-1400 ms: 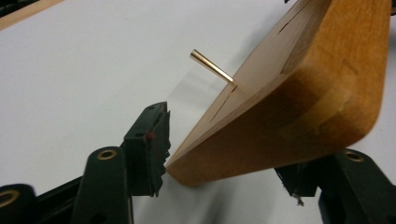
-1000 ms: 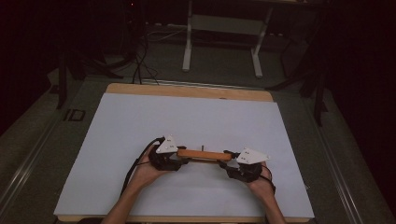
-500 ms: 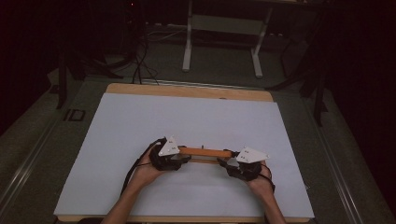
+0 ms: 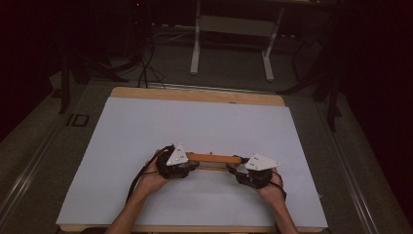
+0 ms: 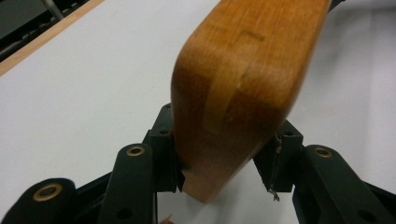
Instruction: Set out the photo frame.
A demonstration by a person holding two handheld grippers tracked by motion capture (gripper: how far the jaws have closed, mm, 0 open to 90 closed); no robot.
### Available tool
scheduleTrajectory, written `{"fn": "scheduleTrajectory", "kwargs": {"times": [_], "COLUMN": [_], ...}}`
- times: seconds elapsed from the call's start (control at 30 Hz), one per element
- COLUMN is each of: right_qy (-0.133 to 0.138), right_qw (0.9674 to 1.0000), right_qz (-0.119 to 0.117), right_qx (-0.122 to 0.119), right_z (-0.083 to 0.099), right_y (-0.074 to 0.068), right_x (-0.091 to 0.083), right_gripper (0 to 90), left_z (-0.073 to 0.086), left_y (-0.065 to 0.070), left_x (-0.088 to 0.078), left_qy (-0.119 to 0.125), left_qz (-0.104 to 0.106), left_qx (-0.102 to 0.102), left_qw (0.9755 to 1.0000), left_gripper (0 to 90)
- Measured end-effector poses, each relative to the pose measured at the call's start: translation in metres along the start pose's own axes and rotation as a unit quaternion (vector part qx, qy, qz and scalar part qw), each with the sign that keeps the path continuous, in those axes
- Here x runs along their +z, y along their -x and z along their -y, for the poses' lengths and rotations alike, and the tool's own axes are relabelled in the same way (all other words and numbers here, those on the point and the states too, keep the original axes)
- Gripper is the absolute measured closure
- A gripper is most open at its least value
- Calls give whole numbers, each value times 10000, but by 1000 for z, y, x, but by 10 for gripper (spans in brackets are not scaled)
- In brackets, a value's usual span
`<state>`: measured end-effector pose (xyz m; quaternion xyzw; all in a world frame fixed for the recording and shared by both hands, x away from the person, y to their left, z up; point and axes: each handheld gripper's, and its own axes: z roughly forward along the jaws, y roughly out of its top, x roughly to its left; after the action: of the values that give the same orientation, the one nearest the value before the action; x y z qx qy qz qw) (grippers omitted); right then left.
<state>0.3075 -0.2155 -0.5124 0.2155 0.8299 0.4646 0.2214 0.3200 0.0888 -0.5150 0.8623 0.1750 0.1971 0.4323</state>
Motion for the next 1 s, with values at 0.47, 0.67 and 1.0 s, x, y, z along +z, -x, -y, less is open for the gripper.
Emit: {"fn": "scheduleTrajectory", "kwargs": {"times": [0.47,0.67,1.0], "right_qy": [97,127,140], "right_qw": [9999,9993,9958], "right_qz": [-70,-196,-518], "right_qx": [106,286,745], "right_z": [-3,-4,-4], "right_y": [0,2,7], "right_x": [-3,-3,0], "right_gripper": [548,548,534], "left_z": [-1,-1,6], "left_y": [-2,-7,-10], "left_x": [-6,-10,-11], "left_qy": [111,146,79], "left_qz": [102,384,774], "left_qx": [-117,-478,-1154], "left_qw": [9998,9980,9903], "left_gripper": [567,570,585]}}
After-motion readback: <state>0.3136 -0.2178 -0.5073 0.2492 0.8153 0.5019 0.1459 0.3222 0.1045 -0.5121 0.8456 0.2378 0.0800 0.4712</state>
